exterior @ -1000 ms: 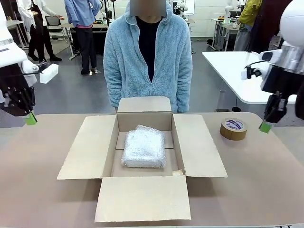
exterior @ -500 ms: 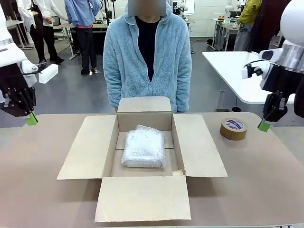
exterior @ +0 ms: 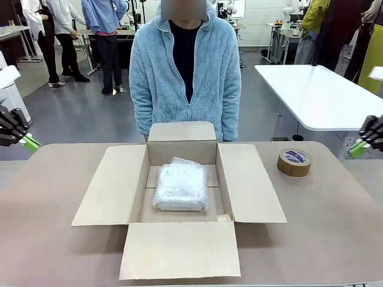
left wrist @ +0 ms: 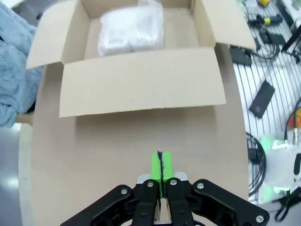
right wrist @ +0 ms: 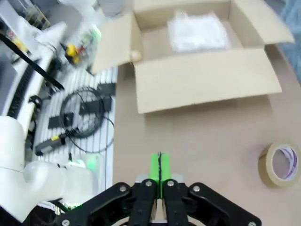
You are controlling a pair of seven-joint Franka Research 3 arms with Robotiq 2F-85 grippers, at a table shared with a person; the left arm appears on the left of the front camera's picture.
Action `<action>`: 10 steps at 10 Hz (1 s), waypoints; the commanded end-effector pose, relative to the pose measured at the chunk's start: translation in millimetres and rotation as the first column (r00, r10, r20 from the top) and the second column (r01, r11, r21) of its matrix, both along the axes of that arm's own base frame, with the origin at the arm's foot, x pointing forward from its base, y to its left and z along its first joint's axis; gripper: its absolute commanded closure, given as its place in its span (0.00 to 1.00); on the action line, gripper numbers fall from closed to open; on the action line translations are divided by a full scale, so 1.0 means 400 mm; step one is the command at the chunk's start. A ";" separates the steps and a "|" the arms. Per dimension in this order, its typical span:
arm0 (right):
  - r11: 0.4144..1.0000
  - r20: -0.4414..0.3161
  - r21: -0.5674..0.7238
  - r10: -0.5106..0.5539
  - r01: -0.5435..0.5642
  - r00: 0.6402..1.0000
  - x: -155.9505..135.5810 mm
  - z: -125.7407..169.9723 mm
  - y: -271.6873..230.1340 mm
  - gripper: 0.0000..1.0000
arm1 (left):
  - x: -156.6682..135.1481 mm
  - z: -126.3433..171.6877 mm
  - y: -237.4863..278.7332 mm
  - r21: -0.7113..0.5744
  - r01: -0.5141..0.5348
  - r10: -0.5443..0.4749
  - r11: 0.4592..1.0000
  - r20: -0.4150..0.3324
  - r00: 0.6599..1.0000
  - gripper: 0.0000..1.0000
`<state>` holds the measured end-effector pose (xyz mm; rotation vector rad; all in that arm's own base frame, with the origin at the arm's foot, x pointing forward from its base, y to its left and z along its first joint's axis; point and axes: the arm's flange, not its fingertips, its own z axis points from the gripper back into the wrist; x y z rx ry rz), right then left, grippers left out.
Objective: Wrap the clocks to prevent damage.
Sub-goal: Once the human has placed the objects inside and stepped back, release both hands from the side flaps of the Package Box.
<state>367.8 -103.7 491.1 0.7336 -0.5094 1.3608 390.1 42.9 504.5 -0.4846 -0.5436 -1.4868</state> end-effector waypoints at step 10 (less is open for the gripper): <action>0.952 -0.110 0.303 -0.013 0.046 0.994 0.077 -0.142 -0.146 0.99 | 0.015 -0.184 0.142 -0.313 -0.018 -0.002 0.950 -0.065 0.998 0.99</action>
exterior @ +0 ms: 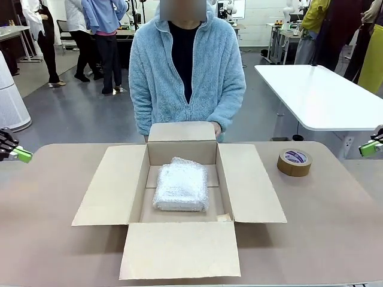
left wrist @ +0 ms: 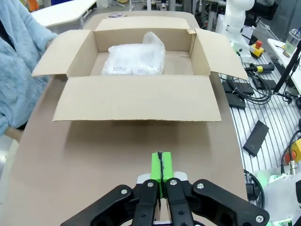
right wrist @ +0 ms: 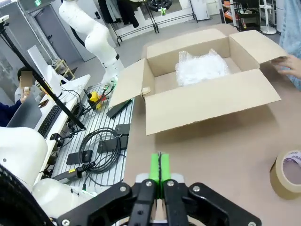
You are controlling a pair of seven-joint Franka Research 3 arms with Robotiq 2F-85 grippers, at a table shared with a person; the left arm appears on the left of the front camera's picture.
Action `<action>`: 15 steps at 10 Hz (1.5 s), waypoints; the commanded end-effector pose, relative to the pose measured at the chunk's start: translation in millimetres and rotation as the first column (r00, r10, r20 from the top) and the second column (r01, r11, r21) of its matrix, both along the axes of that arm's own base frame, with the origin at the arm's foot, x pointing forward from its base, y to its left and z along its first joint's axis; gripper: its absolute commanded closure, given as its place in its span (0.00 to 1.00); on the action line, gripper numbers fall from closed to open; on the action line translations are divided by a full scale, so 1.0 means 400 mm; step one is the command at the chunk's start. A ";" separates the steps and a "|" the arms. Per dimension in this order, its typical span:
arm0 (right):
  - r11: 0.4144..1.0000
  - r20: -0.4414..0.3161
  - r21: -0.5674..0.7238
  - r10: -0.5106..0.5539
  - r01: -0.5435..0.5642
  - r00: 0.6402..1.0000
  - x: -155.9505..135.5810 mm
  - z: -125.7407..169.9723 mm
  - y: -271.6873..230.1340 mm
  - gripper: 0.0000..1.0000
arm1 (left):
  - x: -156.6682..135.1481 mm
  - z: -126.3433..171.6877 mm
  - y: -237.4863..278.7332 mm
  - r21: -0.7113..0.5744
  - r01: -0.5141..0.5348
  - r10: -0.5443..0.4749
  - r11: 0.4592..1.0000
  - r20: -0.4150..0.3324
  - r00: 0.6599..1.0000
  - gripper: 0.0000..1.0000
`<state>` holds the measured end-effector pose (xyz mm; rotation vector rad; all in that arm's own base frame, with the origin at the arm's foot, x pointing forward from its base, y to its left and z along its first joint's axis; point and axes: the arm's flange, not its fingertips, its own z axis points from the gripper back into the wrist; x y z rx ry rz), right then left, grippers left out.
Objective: Wrap the clocks to prevent damage.
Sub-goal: Once the human has placed the objects inside and stepped back, release both hands from the side flaps of the Package Box, then push the right (or left) flap of the Package Box to close it.
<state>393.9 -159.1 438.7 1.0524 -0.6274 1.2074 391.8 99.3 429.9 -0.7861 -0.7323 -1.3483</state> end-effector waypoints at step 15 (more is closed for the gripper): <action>1.000 -0.002 0.003 -0.011 0.011 1.000 -0.007 0.005 -0.010 0.99 | 0.000 0.000 0.000 0.000 0.000 0.000 1.000 0.000 1.000 0.99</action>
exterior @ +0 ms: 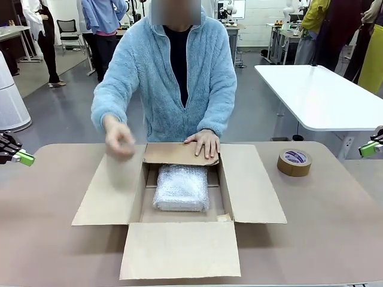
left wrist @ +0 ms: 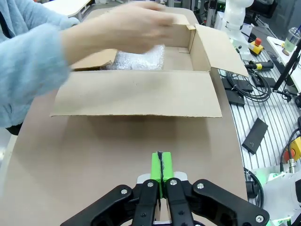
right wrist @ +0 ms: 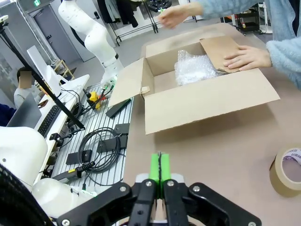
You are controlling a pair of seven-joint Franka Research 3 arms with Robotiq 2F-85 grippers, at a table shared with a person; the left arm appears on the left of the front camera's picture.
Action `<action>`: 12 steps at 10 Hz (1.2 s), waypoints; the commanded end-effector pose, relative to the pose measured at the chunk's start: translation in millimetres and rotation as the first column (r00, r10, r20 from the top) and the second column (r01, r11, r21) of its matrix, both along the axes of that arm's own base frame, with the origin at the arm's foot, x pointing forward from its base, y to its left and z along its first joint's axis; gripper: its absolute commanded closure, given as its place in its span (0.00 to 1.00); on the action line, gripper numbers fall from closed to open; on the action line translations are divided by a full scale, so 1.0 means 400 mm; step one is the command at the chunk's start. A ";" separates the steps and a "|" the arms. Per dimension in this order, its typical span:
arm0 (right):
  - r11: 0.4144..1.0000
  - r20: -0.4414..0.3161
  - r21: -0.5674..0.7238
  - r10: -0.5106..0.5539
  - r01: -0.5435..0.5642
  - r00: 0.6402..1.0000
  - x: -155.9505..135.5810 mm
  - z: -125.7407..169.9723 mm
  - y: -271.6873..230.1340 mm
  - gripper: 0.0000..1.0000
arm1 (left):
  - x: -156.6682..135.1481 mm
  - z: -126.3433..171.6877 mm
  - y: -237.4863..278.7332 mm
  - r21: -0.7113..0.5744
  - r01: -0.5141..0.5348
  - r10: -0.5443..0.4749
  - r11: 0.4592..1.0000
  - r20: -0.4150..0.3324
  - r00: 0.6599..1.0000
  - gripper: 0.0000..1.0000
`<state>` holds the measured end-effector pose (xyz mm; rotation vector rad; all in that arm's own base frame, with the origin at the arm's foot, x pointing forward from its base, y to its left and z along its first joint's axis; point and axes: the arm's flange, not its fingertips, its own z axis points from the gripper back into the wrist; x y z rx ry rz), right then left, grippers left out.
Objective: Wrap the clocks to prevent damage.
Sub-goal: Push the right (or left) flap of the Package Box to close it.
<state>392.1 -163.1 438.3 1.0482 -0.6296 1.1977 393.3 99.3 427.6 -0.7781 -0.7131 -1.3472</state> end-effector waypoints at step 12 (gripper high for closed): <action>1.000 0.000 0.004 -0.001 0.001 1.000 -0.002 0.006 0.000 0.99 | -0.004 0.006 0.000 -0.017 0.001 -0.001 1.000 0.010 1.000 0.99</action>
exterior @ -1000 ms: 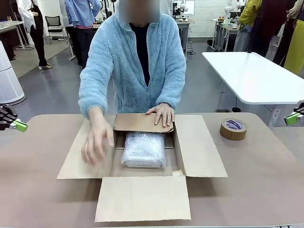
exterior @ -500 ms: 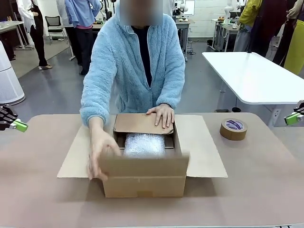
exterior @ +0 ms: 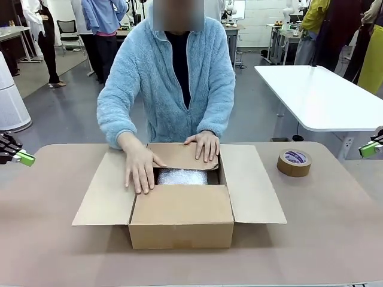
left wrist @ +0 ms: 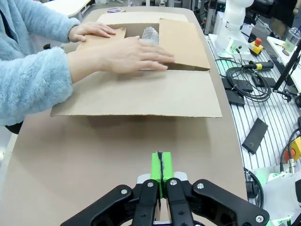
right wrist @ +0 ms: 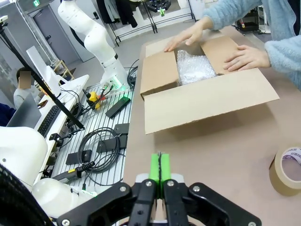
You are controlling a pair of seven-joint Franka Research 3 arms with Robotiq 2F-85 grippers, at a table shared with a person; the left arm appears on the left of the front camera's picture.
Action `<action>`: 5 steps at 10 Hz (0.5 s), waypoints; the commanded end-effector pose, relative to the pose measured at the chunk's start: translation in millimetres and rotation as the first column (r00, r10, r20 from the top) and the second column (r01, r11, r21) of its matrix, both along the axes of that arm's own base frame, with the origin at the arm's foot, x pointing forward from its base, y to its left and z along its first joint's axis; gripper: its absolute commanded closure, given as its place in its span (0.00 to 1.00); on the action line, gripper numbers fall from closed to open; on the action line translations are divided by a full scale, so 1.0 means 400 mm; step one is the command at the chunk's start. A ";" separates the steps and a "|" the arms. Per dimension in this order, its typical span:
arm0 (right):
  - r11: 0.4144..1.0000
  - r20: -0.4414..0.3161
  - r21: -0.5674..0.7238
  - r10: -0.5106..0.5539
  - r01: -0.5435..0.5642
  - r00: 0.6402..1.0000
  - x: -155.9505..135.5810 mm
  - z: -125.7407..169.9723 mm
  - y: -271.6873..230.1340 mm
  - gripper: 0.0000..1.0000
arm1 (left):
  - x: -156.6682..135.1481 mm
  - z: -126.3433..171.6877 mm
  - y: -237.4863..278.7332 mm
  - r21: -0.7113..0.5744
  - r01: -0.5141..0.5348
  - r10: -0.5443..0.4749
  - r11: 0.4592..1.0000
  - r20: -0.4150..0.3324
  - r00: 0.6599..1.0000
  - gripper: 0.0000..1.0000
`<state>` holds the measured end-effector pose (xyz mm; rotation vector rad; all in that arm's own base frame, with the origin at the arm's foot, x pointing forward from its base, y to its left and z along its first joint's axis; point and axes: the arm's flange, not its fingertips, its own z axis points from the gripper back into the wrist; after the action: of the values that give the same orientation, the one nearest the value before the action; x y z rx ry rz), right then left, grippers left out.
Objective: Wrap the clocks to prevent damage.
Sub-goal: Push the right (or left) flap of the Package Box to close it.
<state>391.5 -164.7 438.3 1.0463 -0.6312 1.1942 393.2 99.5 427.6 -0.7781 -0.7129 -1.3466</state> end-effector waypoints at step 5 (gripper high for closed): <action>1.000 0.000 0.004 0.003 -0.003 1.000 -0.001 0.006 0.004 0.99 | -0.003 0.006 -0.001 -0.017 0.002 -0.002 1.000 0.010 1.000 0.99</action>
<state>391.5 -164.6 438.3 1.0464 -0.6310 1.1945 393.1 99.5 427.6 -0.7782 -0.7128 -1.3466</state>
